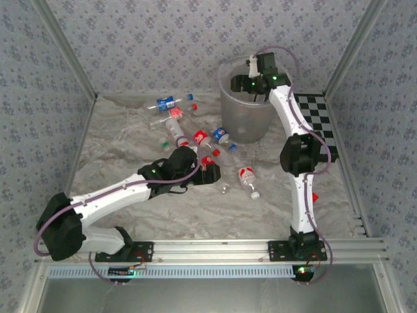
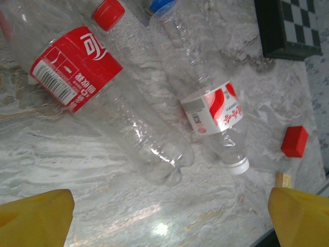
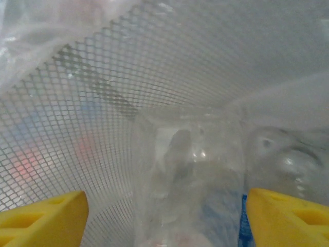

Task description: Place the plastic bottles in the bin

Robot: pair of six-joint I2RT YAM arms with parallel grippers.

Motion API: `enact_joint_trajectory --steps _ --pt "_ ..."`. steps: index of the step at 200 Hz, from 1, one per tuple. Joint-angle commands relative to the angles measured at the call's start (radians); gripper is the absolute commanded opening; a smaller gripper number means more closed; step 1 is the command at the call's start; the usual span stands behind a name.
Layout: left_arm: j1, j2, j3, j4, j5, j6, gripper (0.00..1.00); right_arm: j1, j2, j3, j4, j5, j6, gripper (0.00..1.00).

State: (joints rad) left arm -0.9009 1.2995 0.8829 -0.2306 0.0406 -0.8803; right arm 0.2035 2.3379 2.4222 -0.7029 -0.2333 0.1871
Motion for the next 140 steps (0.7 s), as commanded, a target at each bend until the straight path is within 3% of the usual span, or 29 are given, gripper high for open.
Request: enact_joint_trajectory --steps 1,58,87,110,140 --pt "0.003 0.041 0.015 0.058 0.018 -0.078 0.97 -0.031 -0.126 0.027 -0.104 0.031 0.007 0.87" --pt "-0.017 0.114 0.044 0.022 -0.017 -0.107 1.0 -0.058 -0.306 0.021 -0.194 0.05 -0.049 0.94" --pt "-0.02 0.151 0.011 0.128 0.009 -0.183 1.0 -0.081 -0.414 -0.038 -0.204 -0.019 -0.033 0.96" --pt "-0.033 0.198 0.018 0.145 0.019 -0.241 1.0 -0.101 -0.52 -0.138 -0.162 -0.072 0.005 0.98" --pt "-0.061 0.246 0.041 0.126 0.004 -0.255 1.0 -0.106 -0.705 -0.411 -0.026 -0.155 0.043 1.0"
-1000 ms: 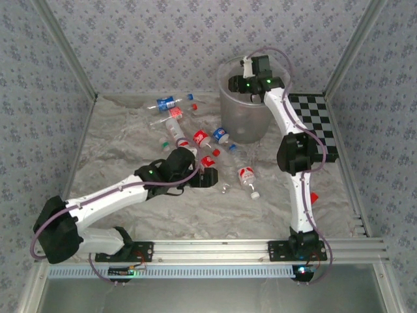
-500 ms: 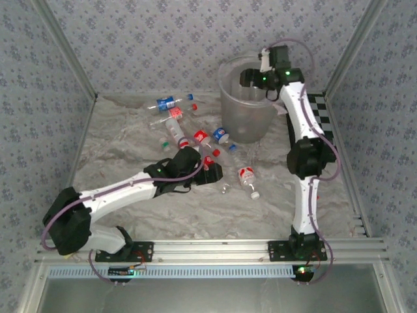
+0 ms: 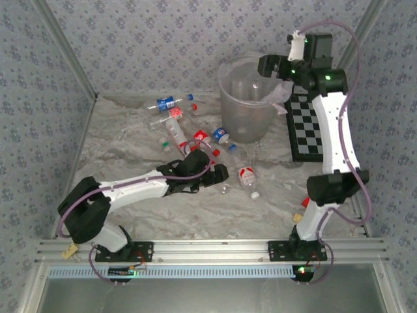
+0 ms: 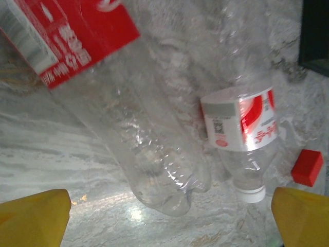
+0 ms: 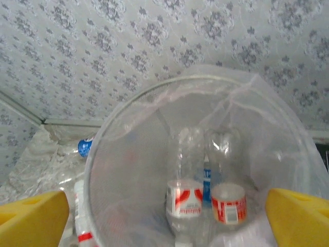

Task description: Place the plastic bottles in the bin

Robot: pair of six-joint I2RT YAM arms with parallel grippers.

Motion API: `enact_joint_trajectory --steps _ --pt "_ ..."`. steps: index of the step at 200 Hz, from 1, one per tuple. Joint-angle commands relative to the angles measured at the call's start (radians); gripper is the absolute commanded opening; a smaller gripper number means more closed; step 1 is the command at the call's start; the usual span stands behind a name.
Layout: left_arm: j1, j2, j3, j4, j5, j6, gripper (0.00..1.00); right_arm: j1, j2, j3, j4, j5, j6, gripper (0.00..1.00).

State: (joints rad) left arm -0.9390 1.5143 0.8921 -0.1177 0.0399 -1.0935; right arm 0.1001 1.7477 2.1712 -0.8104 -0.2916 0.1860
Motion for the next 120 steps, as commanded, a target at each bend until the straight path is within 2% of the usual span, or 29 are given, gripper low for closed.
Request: enact_joint_trajectory --steps 1,44,82,120 --pt "-0.023 0.032 0.033 0.013 0.004 -0.042 1.0 -0.003 -0.121 -0.172 0.086 -0.099 0.046 1.0" --pt "-0.031 0.078 0.024 -0.016 -0.036 -0.04 1.0 -0.003 -0.307 -0.448 0.139 -0.142 0.07 1.0" --pt "-0.031 0.192 0.038 0.086 0.027 -0.016 1.0 0.0 -0.396 -0.598 0.182 -0.151 0.115 1.0" --pt "-0.026 0.262 0.125 0.04 0.059 0.045 1.0 0.028 -0.487 -0.753 0.228 -0.149 0.15 1.0"
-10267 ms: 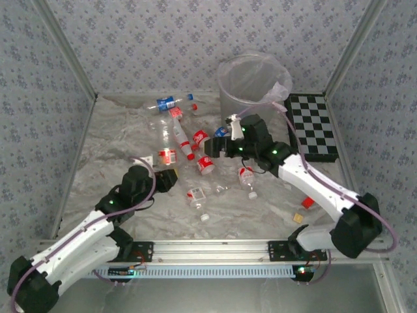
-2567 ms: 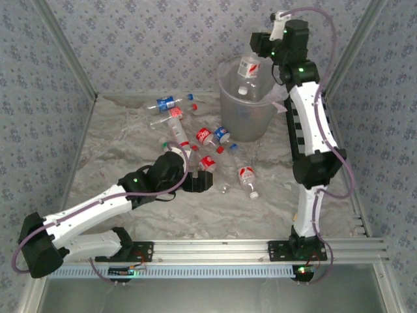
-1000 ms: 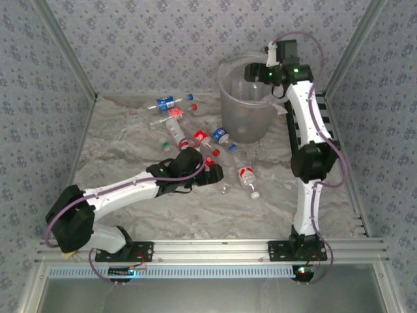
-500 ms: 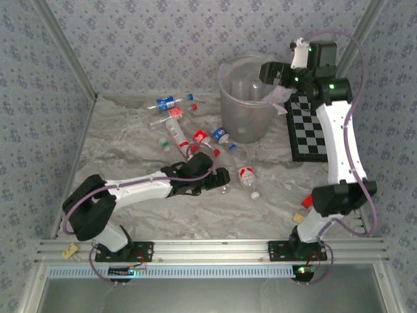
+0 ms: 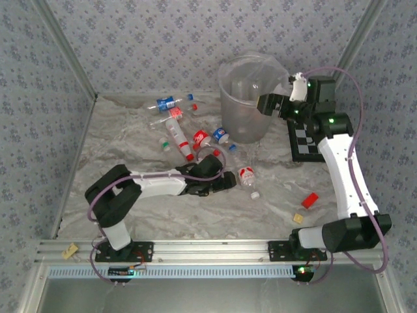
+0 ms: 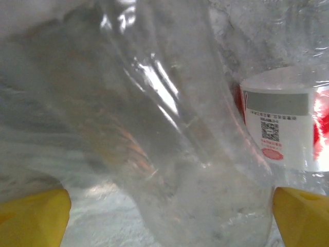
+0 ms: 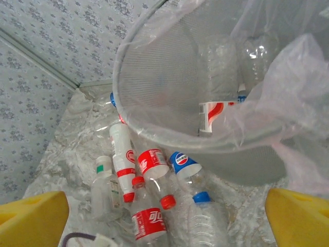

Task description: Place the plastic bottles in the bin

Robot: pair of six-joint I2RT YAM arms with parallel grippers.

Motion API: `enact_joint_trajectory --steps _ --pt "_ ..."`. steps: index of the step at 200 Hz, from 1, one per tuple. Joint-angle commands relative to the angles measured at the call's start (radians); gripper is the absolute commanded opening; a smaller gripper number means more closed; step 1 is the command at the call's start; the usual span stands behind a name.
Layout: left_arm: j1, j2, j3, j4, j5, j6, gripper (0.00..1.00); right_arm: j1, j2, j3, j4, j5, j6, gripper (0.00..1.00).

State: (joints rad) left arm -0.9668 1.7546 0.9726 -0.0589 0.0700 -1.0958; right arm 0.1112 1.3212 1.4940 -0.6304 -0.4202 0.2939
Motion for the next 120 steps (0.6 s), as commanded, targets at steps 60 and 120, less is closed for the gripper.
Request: enact_joint_trajectory --steps 60,120 --pt "-0.003 -0.015 0.034 -0.102 -0.017 0.081 0.67 0.04 -0.145 -0.214 0.067 -0.066 0.044 1.0" --pt "-0.05 -0.21 0.064 -0.3 -0.144 0.257 0.49 0.152 -0.14 -0.228 0.112 -0.033 0.071 1.0"
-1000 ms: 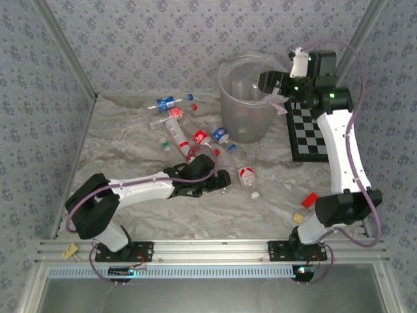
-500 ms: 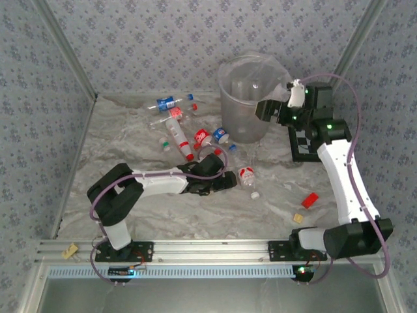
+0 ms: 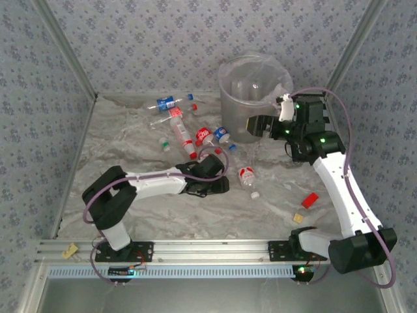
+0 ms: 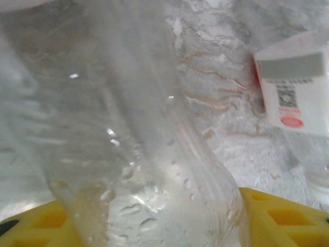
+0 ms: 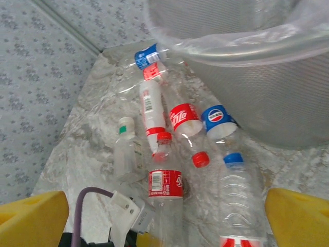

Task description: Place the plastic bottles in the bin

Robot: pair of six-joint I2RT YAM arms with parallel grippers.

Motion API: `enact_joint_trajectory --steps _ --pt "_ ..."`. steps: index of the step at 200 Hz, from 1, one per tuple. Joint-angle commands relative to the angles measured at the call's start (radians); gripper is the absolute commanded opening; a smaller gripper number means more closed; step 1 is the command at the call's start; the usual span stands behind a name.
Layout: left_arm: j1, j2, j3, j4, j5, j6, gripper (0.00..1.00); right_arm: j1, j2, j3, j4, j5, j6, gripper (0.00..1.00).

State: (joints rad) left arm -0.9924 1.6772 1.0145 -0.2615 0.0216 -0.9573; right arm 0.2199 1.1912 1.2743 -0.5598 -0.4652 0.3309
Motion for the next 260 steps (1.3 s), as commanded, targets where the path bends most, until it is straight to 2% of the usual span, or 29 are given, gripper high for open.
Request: enact_joint_trajectory --steps 1,15,36,56,102,133,169,192,218,233,260 --pt "-0.024 -0.139 0.019 -0.096 -0.099 0.124 0.49 0.045 -0.01 -0.01 0.043 0.018 0.036 1.0" --pt "-0.025 -0.216 -0.034 -0.039 -0.117 0.202 0.42 0.067 0.001 -0.046 0.087 0.06 0.077 1.0" --pt "-0.026 -0.315 -0.128 0.097 -0.119 0.35 0.32 0.089 0.03 -0.14 0.239 0.006 0.191 1.0" --pt "-0.022 -0.367 -0.195 0.181 -0.144 0.423 0.25 0.139 0.066 -0.158 0.309 0.009 0.224 1.0" --pt "-0.02 -0.4 -0.232 0.222 -0.072 0.519 0.21 0.22 0.148 -0.134 0.426 -0.085 0.29 1.0" --pt "-0.021 -0.449 -0.28 0.304 -0.024 0.55 0.17 0.27 0.208 -0.06 0.349 -0.014 0.246 1.0" --pt "-0.02 -0.486 -0.294 0.295 0.037 0.584 0.12 0.296 0.262 -0.009 0.306 0.034 0.224 0.96" --pt "-0.02 -0.491 -0.294 0.285 0.061 0.607 0.15 0.312 0.3 0.027 0.303 0.024 0.208 0.88" --pt "-0.02 -0.489 -0.295 0.277 0.08 0.62 0.18 0.318 0.305 0.026 0.29 0.062 0.198 0.72" --pt "-0.022 -0.494 -0.295 0.263 0.087 0.618 0.19 0.317 0.292 0.006 0.296 0.072 0.203 0.58" --pt "-0.023 -0.513 -0.305 0.262 0.085 0.621 0.21 0.314 0.279 0.005 0.282 0.092 0.191 0.42"
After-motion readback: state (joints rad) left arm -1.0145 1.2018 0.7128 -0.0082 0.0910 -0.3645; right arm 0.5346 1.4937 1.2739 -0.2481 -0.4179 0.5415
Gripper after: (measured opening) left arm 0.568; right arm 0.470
